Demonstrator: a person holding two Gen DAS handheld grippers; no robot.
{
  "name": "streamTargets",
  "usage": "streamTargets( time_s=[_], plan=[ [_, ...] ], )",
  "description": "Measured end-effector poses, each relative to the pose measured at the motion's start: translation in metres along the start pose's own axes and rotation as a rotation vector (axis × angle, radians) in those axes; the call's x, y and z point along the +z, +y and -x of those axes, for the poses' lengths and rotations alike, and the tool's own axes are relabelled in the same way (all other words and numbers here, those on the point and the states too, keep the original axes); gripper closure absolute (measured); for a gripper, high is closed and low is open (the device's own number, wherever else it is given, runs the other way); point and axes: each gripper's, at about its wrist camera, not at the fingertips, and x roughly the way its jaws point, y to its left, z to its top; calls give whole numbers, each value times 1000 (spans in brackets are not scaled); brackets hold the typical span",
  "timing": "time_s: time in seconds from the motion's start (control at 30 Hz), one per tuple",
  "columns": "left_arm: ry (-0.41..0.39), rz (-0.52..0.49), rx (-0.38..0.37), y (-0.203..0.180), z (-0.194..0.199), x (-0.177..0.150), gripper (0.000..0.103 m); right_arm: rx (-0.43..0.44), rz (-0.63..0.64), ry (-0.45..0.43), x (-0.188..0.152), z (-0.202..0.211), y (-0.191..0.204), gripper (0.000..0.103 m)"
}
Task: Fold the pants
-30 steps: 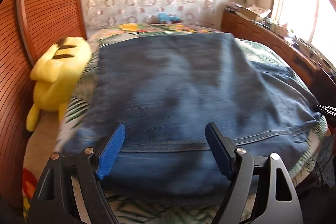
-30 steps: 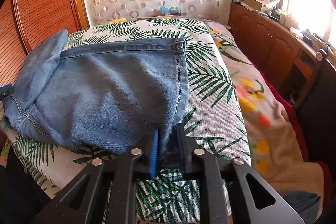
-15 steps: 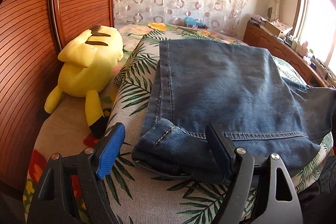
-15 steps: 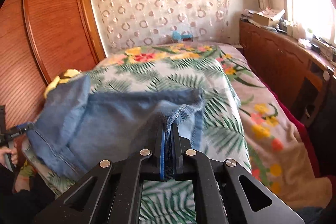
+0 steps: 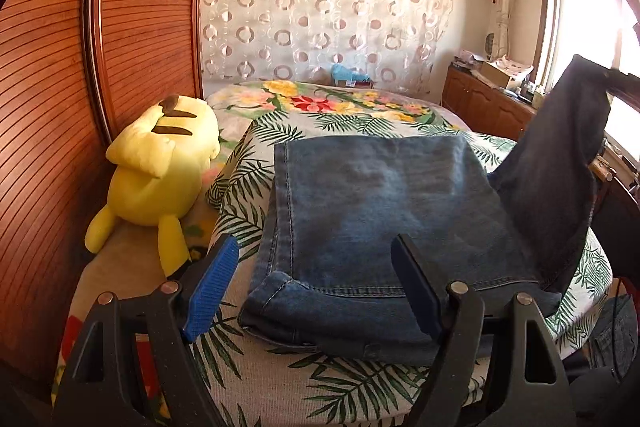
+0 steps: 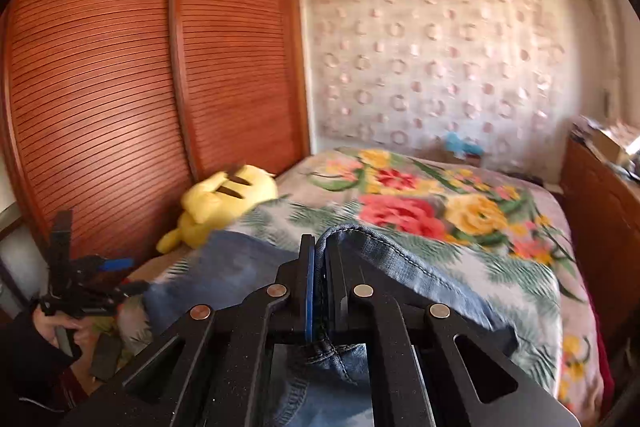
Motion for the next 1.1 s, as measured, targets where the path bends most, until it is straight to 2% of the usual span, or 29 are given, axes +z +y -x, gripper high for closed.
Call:
streamTargets(
  time_s=[0.1,0.23,0.43,0.53,0.7,0.87,1.1],
  plan=[
    [-7,-3,-3,0,4,2,23,87,43,14,15,-26,24,99],
    [-6,-4,-5,0,7,2,23,182,68,80,19,-66,44,99],
    [-1,-11,-11,-4,8,0,23,204,25,191,8,-115,39,99],
    [4,-13,-22,-8,6,0,23,154,52,218,14,-125,51,89],
    [19,-31,-48,-22,-3,0,23,133,56,181,24,-103,55,57],
    [30,-51,-79,-36,-12,1,23,80,48,172,9,-87,50,56],
    [67,-59,-131,-51,-40,7,23,13,16,229,-22,-88,47,56]
  ],
)
